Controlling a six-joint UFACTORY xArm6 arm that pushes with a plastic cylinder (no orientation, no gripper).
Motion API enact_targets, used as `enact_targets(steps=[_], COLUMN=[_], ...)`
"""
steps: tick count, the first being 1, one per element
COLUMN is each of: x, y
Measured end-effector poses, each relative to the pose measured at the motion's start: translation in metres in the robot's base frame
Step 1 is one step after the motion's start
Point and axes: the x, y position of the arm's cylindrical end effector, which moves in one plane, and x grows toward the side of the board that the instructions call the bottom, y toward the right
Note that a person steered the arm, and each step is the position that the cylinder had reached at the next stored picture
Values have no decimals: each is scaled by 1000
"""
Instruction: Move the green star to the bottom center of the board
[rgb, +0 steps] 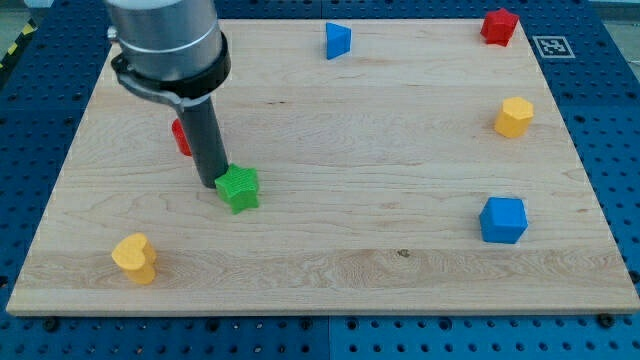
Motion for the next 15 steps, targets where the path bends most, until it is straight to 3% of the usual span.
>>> enact_targets(steps=[1,2,11,13,15], x=[18,39,77,45,48], y=[56,56,74,68,101])
